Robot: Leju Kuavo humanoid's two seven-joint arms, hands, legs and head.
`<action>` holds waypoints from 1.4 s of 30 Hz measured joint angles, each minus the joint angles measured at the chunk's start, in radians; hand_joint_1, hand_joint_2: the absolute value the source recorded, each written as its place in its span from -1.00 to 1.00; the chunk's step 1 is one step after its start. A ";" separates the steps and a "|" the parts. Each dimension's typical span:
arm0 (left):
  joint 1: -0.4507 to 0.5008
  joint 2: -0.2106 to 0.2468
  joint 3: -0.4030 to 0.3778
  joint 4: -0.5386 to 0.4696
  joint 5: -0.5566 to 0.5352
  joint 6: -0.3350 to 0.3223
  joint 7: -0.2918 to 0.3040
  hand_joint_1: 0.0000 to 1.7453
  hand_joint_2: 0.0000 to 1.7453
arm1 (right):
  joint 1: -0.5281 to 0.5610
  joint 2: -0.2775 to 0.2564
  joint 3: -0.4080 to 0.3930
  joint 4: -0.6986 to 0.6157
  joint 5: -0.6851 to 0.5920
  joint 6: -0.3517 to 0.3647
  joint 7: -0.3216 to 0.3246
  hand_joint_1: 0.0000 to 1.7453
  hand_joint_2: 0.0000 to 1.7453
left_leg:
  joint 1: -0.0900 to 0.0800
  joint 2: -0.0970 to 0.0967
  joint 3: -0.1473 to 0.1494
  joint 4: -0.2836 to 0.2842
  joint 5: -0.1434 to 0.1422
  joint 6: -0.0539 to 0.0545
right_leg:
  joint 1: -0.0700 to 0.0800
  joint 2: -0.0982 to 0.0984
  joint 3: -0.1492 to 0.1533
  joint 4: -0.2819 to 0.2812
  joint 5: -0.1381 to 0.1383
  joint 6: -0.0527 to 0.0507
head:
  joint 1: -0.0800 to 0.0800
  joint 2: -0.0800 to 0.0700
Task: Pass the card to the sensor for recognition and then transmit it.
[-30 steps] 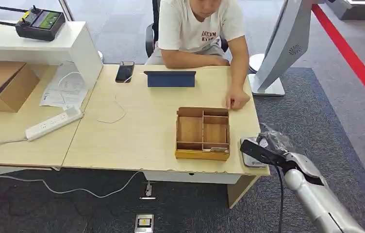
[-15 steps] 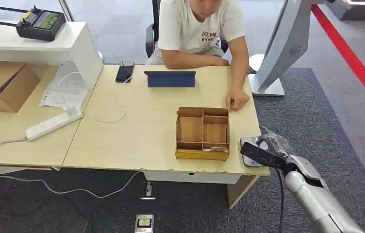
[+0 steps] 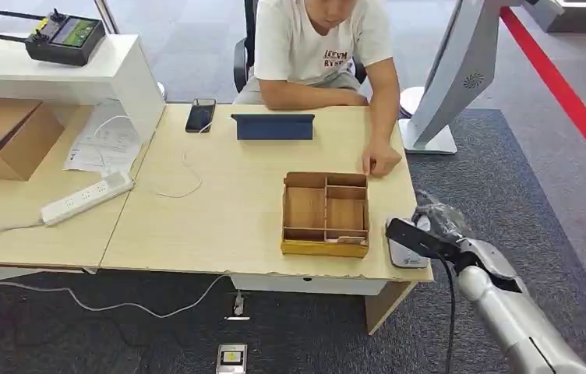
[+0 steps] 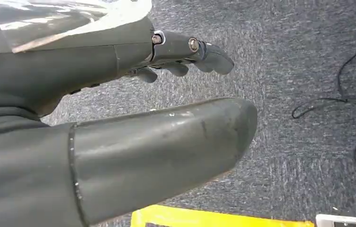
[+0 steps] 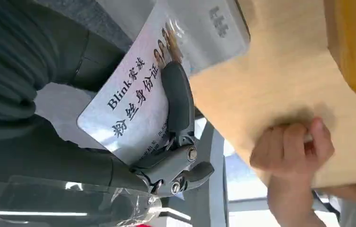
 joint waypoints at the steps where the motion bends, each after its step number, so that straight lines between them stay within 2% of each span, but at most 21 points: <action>1: 0.000 0.000 0.000 0.000 0.000 0.001 -0.004 -1.00 -1.00 | -0.016 -0.005 -0.001 -0.019 0.003 0.001 0.006 1.00 1.00 | 0.000 0.000 0.000 0.000 0.000 0.000 | 0.000 0.000 0.000 0.000 0.000 0.000 | 0.000 0.000; 10: -0.003 0.000 0.000 0.000 -0.020 0.014 -0.013 -1.00 -1.00 | -0.204 -0.055 -0.040 -0.139 0.011 0.034 -0.006 1.00 1.00 | 0.000 0.000 0.000 0.000 0.000 0.000 | 0.000 0.000 0.000 0.000 0.000 0.000 | 0.000 0.000; 15: -0.010 -0.003 -0.003 0.000 -0.038 0.009 -0.011 -1.00 -1.00 | -0.262 -0.053 -0.042 -0.165 0.033 0.043 -0.032 1.00 1.00 | 0.000 0.000 0.000 0.000 0.000 0.000 | 0.000 0.000 0.000 0.000 0.000 0.000 | 0.000 0.000; 20: -0.024 -0.008 -0.009 0.000 -0.063 -0.003 0.002 -1.00 -1.00 | -0.303 -0.009 -0.032 -0.149 0.100 0.020 -0.081 1.00 1.00 | 0.000 0.000 0.000 0.000 0.000 0.000 | 0.000 0.000 0.000 0.000 0.000 0.000 | 0.000 0.000; 28: -0.045 -0.015 -0.032 0.000 -0.090 -0.013 0.011 -1.00 -1.00 | -0.420 0.098 -0.007 0.002 0.146 -0.071 -0.146 1.00 1.00 | 0.000 0.000 -0.001 0.000 0.000 0.000 | 0.000 0.000 0.000 0.000 0.000 0.000 | 0.000 0.000; 36: -0.055 -0.018 -0.057 -0.001 -0.105 -0.025 0.023 -1.00 -1.00 | -0.499 0.180 0.013 0.143 0.163 -0.102 -0.154 1.00 1.00 | 0.001 0.000 -0.001 0.000 0.000 0.000 | 0.001 0.000 -0.001 0.000 0.000 0.000 | 0.000 0.000; 40: -0.059 -0.019 -0.062 -0.001 -0.107 -0.025 0.032 -1.00 -1.00 | -0.518 0.201 0.020 0.207 0.163 -0.111 -0.156 1.00 1.00 | 0.001 0.000 -0.001 0.000 0.000 0.000 | 0.001 -0.001 -0.001 0.000 0.000 0.000 | 0.000 0.000; 41: -0.059 -0.019 -0.064 -0.001 -0.108 -0.028 0.034 -1.00 -1.00 | -0.521 0.206 0.021 0.216 0.162 -0.111 -0.157 -0.46 1.00 | 0.001 -0.001 -0.001 0.000 0.000 0.000 | 0.001 -0.001 -0.001 0.000 0.000 0.000 | 0.000 0.000; 42: -0.059 -0.019 -0.067 -0.001 -0.108 -0.029 0.038 -1.00 -1.00 | -0.527 0.211 0.023 0.227 0.162 -0.111 -0.158 -1.00 1.00 | 0.001 0.000 -0.001 0.000 0.000 0.000 | 0.001 0.000 -0.001 0.000 0.000 0.000 | 0.000 0.000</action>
